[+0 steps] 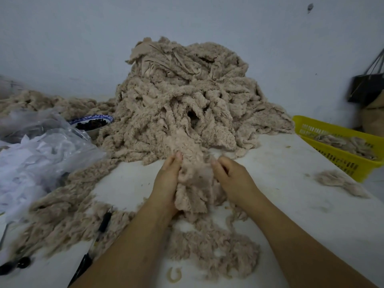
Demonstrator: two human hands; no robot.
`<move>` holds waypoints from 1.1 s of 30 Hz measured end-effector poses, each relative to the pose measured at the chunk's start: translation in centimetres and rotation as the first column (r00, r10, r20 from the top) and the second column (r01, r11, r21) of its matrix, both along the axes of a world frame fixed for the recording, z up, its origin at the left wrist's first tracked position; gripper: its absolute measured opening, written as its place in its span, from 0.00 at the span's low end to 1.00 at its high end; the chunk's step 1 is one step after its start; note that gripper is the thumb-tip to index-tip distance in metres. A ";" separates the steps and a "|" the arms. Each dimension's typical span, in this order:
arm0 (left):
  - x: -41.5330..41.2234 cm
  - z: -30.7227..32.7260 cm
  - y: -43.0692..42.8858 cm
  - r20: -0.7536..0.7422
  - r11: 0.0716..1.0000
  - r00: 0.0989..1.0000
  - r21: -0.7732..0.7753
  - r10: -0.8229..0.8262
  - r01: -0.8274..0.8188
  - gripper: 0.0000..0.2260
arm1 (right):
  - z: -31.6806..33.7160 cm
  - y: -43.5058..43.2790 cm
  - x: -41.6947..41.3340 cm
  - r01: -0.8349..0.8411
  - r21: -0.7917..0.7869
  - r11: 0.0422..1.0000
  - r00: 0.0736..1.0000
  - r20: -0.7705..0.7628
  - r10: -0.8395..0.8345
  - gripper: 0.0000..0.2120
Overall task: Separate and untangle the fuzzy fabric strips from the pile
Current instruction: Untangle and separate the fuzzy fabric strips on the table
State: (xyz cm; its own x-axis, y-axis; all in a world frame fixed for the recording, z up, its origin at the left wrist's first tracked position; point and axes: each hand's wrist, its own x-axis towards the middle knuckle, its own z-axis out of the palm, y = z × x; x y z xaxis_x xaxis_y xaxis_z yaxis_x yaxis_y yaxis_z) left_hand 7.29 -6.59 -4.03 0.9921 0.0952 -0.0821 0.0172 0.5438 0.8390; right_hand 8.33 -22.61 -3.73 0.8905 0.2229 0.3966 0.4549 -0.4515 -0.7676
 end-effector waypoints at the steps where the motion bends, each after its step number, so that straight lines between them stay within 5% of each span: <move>1: 0.1 0.1 0.2 0.001 0.999 1.000 -0.035 0.021 -0.021 0.07 | 0.0 -0.2 0.2 0.058 0.020 0.998 0.998 0.005 -0.058 0.18; 5: 0.1 0.6 1.4 -0.029 0.962 0.996 -0.258 0.087 -0.091 0.18 | -0.2 -1.8 1.0 0.262 0.156 0.952 0.963 -0.101 -0.248 0.19; 7: 0.0 0.6 1.9 -0.021 0.943 0.998 -0.326 0.056 -0.059 0.14 | -0.4 -2.0 1.2 0.260 0.120 0.958 0.963 -0.107 -0.248 0.17; 11: -0.2 0.6 1.4 -0.056 0.901 0.986 -0.417 -0.158 0.121 0.07 | -0.4 -0.5 0.4 0.004 0.064 0.998 0.999 -0.038 -0.001 0.11; 14: 0.1 0.7 1.1 -0.090 0.908 0.982 -0.402 -0.168 0.118 0.20 | -0.6 0.6 -0.3 -0.194 -0.056 0.979 0.977 -0.106 0.187 0.18; 18: 0.3 0.8 1.0 -0.057 0.884 0.984 -0.450 -0.171 0.128 0.16 | -1.3 1.4 -0.2 -0.239 -0.228 0.944 0.970 -0.097 0.222 0.08; 24: 0.2 0.7 1.8 0.078 0.916 0.994 -0.388 -0.080 0.104 0.18 | -0.6 -0.1 0.2 0.000 0.060 0.998 0.992 -0.125 0.008 0.10; 30: 0.4 1.0 2.5 0.040 0.862 0.998 -0.507 0.040 -0.014 0.12 | 0.1 -1.4 0.8 0.173 0.438 0.882 0.967 -0.245 -0.068 0.14; 33: 0.3 1.2 2.6 0.066 0.807 0.997 -0.590 0.039 0.008 0.09 | 0.4 -1.6 0.9 0.223 0.474 0.852 0.960 -0.258 -0.108 0.15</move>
